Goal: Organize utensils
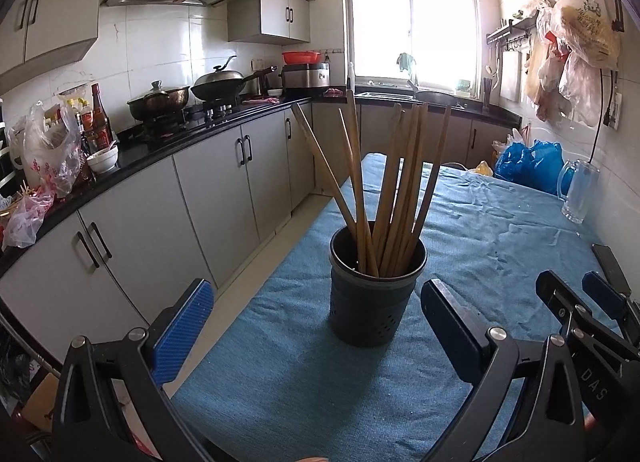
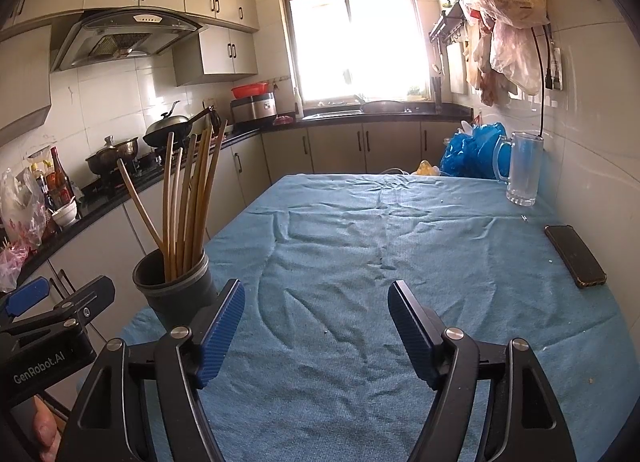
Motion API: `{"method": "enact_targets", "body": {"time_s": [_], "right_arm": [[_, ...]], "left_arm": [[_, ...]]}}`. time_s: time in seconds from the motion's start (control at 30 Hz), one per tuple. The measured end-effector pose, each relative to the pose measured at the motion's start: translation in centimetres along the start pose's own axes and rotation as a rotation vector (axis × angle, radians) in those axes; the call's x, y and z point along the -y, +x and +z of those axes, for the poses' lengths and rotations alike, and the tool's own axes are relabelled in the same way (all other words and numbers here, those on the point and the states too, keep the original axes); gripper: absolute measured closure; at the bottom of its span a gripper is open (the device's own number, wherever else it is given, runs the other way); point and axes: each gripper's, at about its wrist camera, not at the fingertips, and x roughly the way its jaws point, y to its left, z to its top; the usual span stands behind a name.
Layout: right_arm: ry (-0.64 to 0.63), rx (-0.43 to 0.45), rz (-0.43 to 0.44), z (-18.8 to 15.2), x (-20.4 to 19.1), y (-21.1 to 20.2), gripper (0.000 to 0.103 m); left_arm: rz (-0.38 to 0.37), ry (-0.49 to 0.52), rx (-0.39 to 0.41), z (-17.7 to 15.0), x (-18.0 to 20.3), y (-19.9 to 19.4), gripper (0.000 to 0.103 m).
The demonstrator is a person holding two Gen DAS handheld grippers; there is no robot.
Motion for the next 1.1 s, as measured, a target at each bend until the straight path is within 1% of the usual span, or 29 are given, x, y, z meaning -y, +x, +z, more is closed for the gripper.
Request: {"method": "enact_targets", "body": {"time_s": [0.5, 1.1], "right_arm": [[-0.003, -0.011, 0.005, -0.32, -0.21, 0.34, 0.024], [-0.01, -0.016, 0.01, -0.52, -0.5, 0.38, 0.023]], "left_arm": [[-0.004, -0.001, -0.019, -0.52, -0.15, 0.57, 0.0], [-0.001, 0.0, -0.022, -0.68, -0.11, 0.68, 0.0]]}}
